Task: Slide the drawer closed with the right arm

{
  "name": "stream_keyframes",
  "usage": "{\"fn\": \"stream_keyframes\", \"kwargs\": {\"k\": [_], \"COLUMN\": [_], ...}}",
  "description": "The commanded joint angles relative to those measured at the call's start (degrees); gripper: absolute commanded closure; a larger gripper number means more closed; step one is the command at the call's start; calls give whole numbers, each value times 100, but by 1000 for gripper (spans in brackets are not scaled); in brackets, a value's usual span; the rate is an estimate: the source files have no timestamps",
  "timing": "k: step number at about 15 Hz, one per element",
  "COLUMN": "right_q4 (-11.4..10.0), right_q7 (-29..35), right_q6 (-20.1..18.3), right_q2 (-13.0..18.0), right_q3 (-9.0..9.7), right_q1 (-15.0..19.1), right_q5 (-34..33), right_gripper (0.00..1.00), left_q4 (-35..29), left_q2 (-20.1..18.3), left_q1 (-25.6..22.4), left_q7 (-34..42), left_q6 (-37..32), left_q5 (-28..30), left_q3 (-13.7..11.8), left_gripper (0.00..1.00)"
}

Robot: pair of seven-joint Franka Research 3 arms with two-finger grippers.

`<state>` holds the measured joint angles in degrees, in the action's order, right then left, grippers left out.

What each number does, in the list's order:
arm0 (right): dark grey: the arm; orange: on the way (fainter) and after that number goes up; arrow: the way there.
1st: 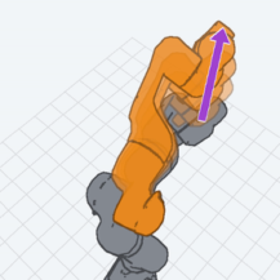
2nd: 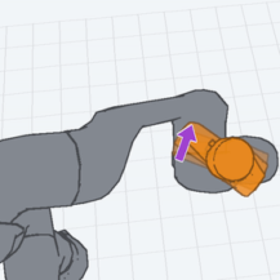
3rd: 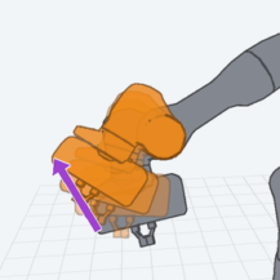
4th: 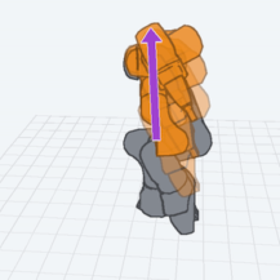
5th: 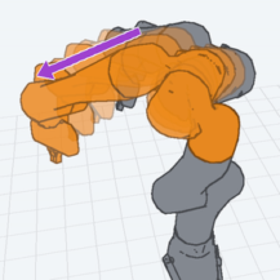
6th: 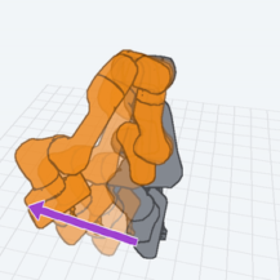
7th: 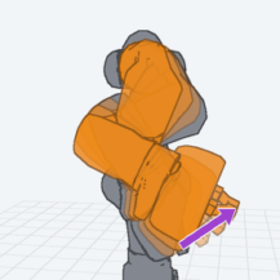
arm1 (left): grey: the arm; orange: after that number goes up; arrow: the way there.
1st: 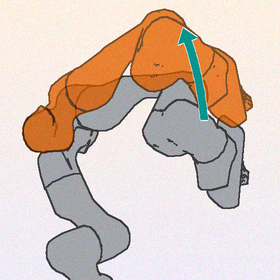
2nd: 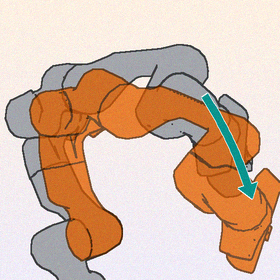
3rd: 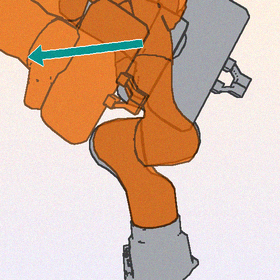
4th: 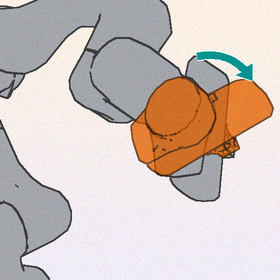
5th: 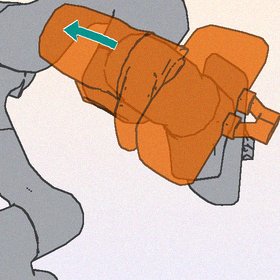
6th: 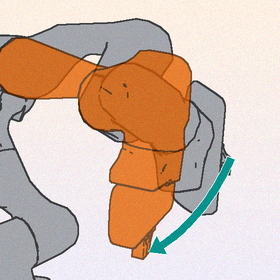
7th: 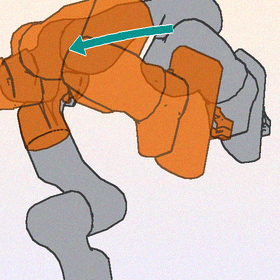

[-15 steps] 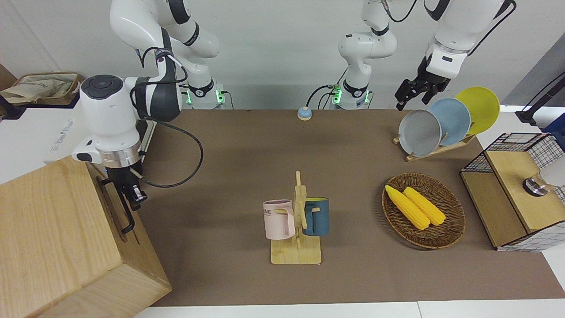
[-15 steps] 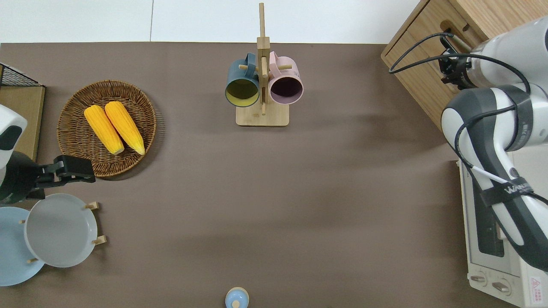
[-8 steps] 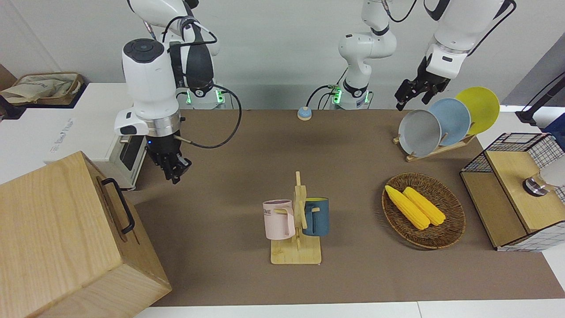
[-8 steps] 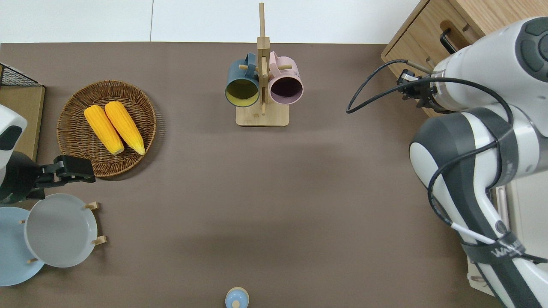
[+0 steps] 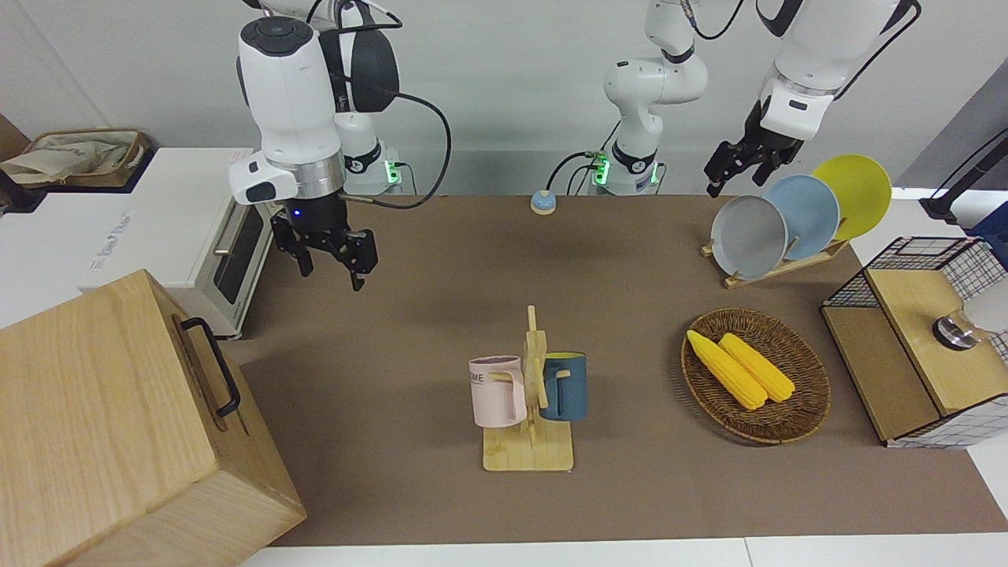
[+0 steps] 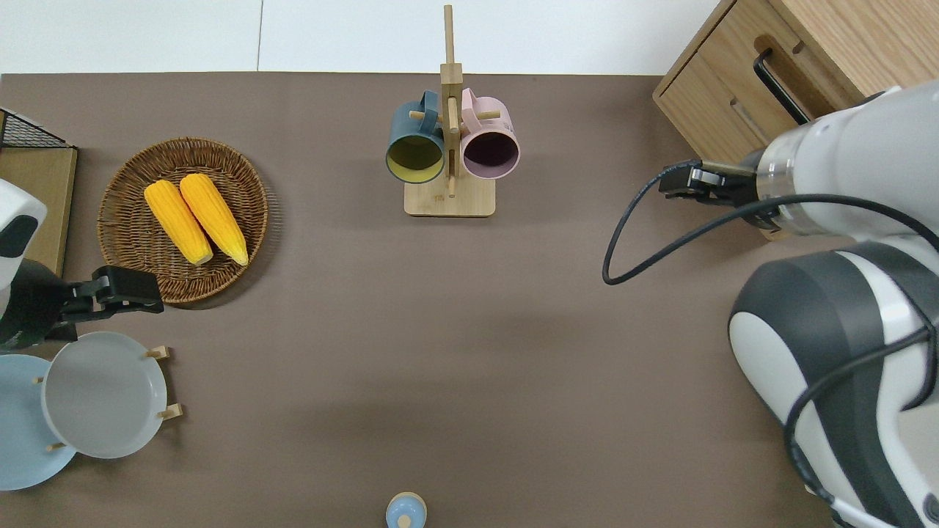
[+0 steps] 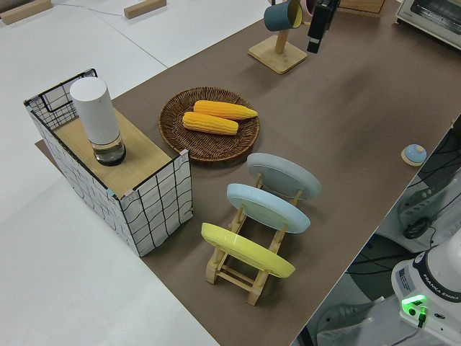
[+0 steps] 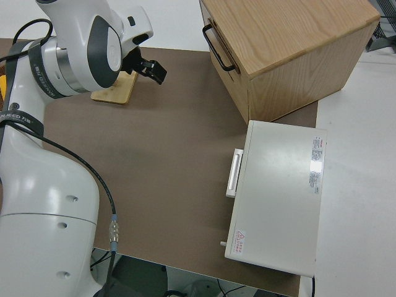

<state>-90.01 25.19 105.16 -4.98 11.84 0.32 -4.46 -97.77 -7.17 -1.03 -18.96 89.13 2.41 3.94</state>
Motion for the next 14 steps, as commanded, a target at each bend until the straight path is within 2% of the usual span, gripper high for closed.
{"fn": "stream_keyframes", "kwargs": {"k": [1, 4, 9, 10, 14], "right_q4": [-491, -483, -412, -404, -368], "right_q7": [-804, -1427, -2237, -2256, -2256], "right_q6": [-582, -1224, -1971, -2034, -2271], "right_q2": [726, 990, 1166, 1166, 1166], "right_q3": [-103, -252, -762, -876, -973], "right_q1": [-40, -58, -154, -268, -321], "right_q5": [419, 516, 587, 587, 587], "right_gripper": [13, 13, 13, 13, 13], "left_q4": [21, 21, 21, 21, 21], "left_q2": [-48, -48, -48, -48, -48], "left_q1": [7, 7, 7, 7, 7], "left_q7": [51, 51, 51, 51, 51], "left_q6": [-89, -97, -89, -89, -89], "left_q5": [5, 5, 5, 5, 5], "left_q3": [-25, -25, -25, -25, -25], "left_gripper": [7, 7, 7, 7, 7]}}
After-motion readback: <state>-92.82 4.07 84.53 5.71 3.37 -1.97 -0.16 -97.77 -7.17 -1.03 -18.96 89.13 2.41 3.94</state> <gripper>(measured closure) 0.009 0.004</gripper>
